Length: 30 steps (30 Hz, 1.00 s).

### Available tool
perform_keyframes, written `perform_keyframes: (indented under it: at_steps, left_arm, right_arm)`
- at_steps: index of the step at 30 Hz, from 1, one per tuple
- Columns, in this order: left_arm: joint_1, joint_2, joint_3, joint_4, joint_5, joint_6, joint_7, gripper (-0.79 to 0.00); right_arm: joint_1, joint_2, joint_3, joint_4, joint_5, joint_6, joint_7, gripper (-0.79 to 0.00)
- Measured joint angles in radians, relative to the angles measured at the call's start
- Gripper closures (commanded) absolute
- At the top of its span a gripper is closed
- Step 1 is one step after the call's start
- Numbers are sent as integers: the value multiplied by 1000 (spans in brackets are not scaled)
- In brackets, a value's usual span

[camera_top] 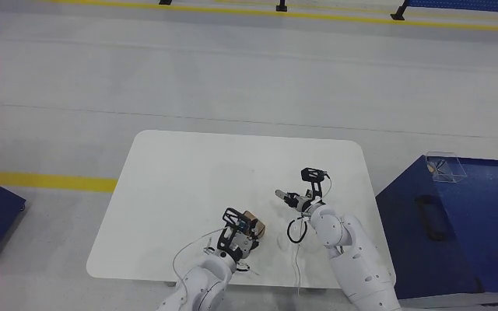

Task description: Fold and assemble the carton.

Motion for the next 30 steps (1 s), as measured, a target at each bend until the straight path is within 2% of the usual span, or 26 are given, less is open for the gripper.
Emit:
perform_keyframes:
  at_steps: [5, 10, 14, 19, 24, 27, 30]
  left_arm:
    - [-21, -5, 4, 35, -10, 20, -57, 0]
    - [-3, -8, -6, 16, -53, 14, 23, 0]
    - [-17, -8, -2, 40, -19, 42, -34, 0]
    - [-9, -14, -1, 28, -53, 45, 21, 0]
    - [-23, -18, 10, 64, -27, 80, -10, 0]
    - [-2, -21, 8, 26, -40, 94, 89, 0]
    - [63, -16, -11, -55, -31, 102, 253, 0]
  right_arm:
    - [0, 0, 0, 0, 0, 0, 0, -785]
    - [0, 0, 0, 0, 0, 0, 0, -785]
    - [0, 0, 0, 0, 0, 0, 0, -785]
    - [0, 0, 0, 0, 0, 0, 0, -785]
    - [0, 0, 0, 0, 0, 0, 0, -785]
    - [0, 0, 0, 0, 0, 0, 0, -785]
    - [0, 0, 0, 0, 0, 0, 0, -785]
